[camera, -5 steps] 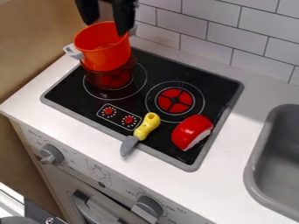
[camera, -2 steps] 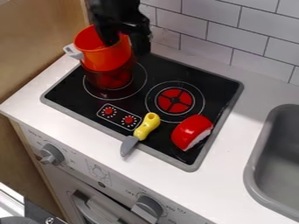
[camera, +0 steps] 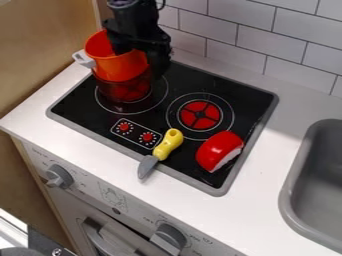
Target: Moved the orange pot on the right burner
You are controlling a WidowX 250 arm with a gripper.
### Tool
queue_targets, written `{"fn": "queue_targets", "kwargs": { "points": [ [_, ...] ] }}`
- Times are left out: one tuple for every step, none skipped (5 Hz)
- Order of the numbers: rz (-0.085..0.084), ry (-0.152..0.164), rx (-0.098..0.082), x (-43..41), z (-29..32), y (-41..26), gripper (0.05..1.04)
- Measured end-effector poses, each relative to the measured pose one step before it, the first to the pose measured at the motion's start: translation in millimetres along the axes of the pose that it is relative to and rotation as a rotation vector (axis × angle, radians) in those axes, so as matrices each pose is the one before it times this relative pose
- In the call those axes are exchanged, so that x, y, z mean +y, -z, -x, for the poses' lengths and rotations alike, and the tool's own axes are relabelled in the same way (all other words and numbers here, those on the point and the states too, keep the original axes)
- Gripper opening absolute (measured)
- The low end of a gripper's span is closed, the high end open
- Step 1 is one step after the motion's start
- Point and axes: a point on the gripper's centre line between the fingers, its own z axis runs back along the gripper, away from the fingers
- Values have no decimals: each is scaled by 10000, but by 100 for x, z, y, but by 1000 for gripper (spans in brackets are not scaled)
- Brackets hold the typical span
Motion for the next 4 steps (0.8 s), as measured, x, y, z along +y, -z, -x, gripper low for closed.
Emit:
{"fn": "queue_targets", "kwargs": {
  "points": [
    [79,-98,271,-330,560,205,393],
    [-79,-74,41,-308,3,93,170],
    [169,103,-22,-342,64,-684,65],
    [109,120,-472,147,-151,-1520,55]
  ]
}}
